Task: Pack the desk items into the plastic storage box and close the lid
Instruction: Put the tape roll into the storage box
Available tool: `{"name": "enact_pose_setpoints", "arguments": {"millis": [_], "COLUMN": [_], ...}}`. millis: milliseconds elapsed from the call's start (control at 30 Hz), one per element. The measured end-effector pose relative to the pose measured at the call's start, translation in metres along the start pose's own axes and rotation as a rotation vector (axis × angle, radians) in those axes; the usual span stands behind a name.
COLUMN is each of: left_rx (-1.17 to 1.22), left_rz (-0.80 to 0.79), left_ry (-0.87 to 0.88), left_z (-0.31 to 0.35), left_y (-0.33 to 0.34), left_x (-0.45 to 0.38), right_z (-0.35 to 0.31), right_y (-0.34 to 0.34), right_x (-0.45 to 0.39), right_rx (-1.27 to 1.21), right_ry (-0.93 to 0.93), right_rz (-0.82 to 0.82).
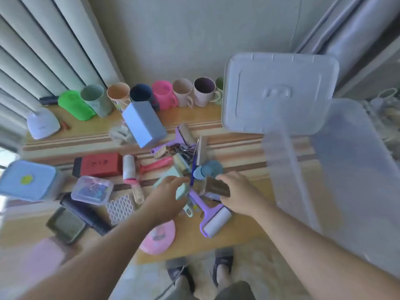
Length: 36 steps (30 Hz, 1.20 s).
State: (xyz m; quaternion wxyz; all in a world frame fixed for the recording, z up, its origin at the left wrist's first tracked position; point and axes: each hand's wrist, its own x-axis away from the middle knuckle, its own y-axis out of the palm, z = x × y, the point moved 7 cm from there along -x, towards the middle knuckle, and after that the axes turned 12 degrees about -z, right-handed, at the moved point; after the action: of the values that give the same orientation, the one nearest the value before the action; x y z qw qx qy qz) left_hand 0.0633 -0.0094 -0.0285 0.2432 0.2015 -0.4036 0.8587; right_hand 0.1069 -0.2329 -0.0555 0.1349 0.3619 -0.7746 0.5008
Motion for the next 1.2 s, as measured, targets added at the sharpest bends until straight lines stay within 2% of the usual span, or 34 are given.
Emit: {"name": "enact_pose_setpoints", "arguments": {"millis": [133,267,367,433,567,667,800,933,1067,1200], "left_rx": [0.029,-0.076,-0.156,-0.135,0.053,0.176,0.278,0.293,0.185,-0.050], "left_rz": [-0.033,-0.065,-0.105,-0.060,0.081,0.068,0.087,0.051,0.149,0.244], "left_ry": [0.012,0.041,0.063,0.124,0.321,0.433,0.570,0.608,0.485,0.352], "left_z": [0.006,0.024,0.041,0.058,0.111,0.164,0.246,0.313,0.322,0.317], "left_y": [0.025,0.034,0.032,0.020,-0.014,-0.025,-0.031,-0.020,-0.008,0.014], "left_x": [-0.027,-0.049,-0.054,-0.054,-0.042,-0.038,-0.047,-0.083,-0.127,-0.152], "right_z": [0.038,0.041,0.019,-0.001,-0.024,-0.017,0.032,0.115,0.203,0.257], "right_y": [0.030,0.028,-0.005,-0.039,-0.110,-0.154,-0.204,-0.264,-0.299,-0.265], "right_x": [-0.008,-0.010,0.005,0.026,0.085,0.129,0.165,0.175,0.147,0.074], "right_rx": [-0.042,-0.108,-0.133,-0.148,-0.239,-0.327,-0.570,-0.639,-0.566,-0.416], "right_ry": [0.139,0.125,0.000,-0.112,-0.257,-0.294,-0.296,-0.300,-0.150,0.003], "right_rz": [-0.105,-0.071,0.070,0.193,0.401,0.521,0.568,0.583,0.632,0.479]}}
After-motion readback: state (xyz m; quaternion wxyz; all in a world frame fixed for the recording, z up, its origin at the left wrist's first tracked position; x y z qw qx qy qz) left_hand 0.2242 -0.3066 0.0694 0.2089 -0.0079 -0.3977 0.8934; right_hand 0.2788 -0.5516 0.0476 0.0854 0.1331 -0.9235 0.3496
